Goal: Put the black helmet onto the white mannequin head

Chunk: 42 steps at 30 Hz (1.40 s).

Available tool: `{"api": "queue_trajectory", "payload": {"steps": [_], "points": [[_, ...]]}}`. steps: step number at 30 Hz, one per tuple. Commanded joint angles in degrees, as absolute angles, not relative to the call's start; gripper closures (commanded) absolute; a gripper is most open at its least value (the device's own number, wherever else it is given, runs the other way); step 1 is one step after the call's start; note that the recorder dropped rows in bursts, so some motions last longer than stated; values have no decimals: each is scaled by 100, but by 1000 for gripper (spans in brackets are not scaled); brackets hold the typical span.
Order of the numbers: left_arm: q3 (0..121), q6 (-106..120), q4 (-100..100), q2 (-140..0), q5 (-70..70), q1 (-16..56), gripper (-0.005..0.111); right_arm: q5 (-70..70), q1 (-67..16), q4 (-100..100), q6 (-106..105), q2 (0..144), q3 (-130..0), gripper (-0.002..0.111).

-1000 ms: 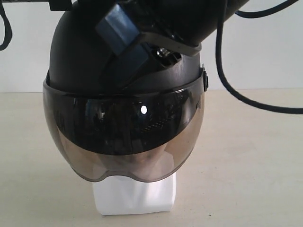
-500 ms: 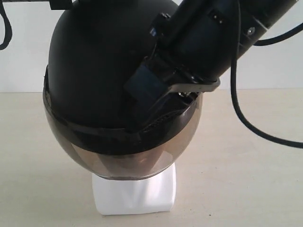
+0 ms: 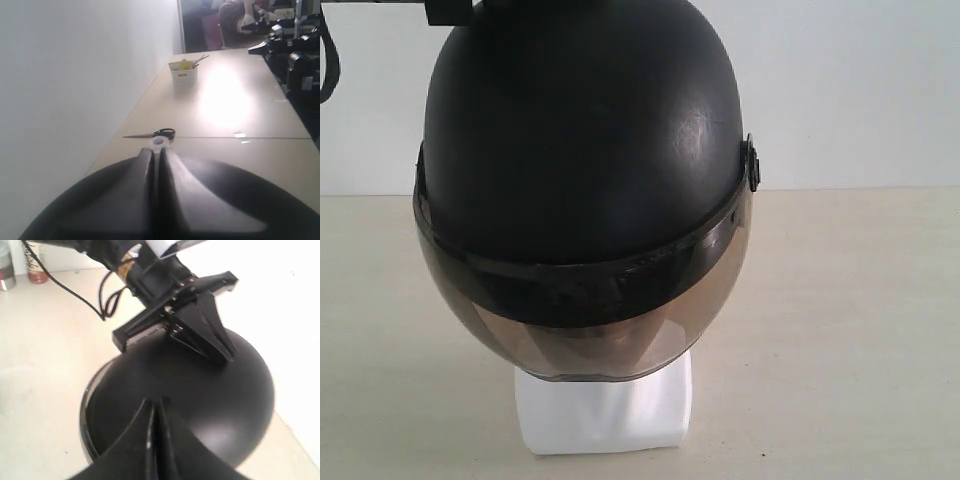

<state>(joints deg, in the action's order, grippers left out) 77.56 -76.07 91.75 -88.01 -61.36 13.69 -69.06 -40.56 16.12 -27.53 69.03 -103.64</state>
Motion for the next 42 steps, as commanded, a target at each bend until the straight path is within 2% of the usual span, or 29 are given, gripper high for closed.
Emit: {"api": "queue_trajectory", "payload": {"steps": [1, 6, 14, 21, 24, 29, 42], "points": [[7676, -8035, 9995, -8439, -5536, 1371, 102, -6847, -4055, 889, -2369, 6325, -9962, 109], [7651, -8406, 9995, -7924, -5420, 1079, 102, -5923, -4055, 215, -1694, 5162, -8445, 109], [7288, -8912, 9995, -6844, -5701, 189, 102, -4003, -4055, -591, 78, 3430, -5635, 109], [5458, -9052, 9995, -5400, -5569, -495, 102, -3109, -4055, -591, 164, 2850, -4018, 109], [4594, -9041, 9995, -4802, -5179, -606, 102, -2813, -4055, -591, 164, 2744, -3637, 109], [3855, -8992, 9995, -4091, -4898, -626, 102, -2763, -4055, -517, 224, 2738, -3544, 109], [3712, -8993, 9995, -3536, -4909, -626, 102, -2786, -4055, -506, 236, 2738, -3544, 109]]}}
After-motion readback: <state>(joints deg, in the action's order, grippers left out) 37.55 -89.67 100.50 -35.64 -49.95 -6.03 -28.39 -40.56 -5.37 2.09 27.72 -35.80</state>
